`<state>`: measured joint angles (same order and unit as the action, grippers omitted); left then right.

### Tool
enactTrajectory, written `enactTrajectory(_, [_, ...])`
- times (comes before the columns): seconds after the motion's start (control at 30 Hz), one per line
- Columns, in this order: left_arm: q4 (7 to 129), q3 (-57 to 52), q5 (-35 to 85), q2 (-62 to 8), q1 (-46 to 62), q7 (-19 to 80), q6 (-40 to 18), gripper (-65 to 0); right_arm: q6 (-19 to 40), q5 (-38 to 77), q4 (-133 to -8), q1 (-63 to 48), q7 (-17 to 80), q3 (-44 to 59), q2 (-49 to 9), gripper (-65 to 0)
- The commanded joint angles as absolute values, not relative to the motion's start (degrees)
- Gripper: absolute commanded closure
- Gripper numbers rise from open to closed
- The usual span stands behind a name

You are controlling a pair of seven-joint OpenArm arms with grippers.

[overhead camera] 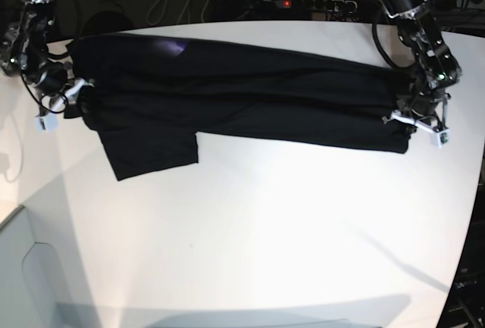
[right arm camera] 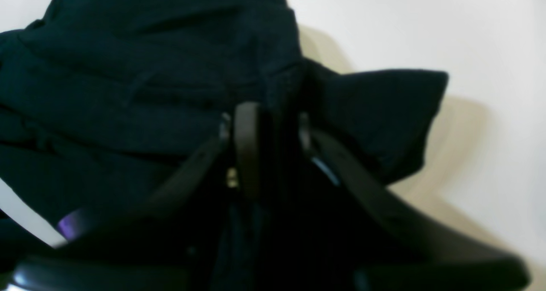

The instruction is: Fold the T-shirt properly

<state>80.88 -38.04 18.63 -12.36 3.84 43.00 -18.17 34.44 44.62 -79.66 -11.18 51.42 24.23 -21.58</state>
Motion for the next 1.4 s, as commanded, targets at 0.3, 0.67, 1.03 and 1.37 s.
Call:
enactTrajectory(0.3, [81.8, -38.5, 18.9, -13.2, 3.2, 41.6, -18.0, -0.1, 34.1, 43.7, -80.2, -11.3, 52.3, 27.7, -24.1, -17.0])
enactTrajectory(0.67, [81.8, -38.5, 18.9, -13.2, 3.1, 41.6, -18.0, -0.1, 34.1, 43.7, -85.1, -6.5, 64.2, 40.8, -24.1, -16.9])
enactTrajectory(1.03, [81.7, -38.5, 18.9, -13.2, 3.2, 41.6, -18.0, -0.1, 34.1, 43.7, -86.5, 3.4, 68.5, 38.9, -21.3, -17.1])
enactTrajectory(1.37, [81.7, -38.5, 18.9, -13.1, 3.3, 41.6, -18.0, -0.1, 34.2, 43.7, -67.7, 15.1, 66.2, 28.6, -20.5, -23.9])
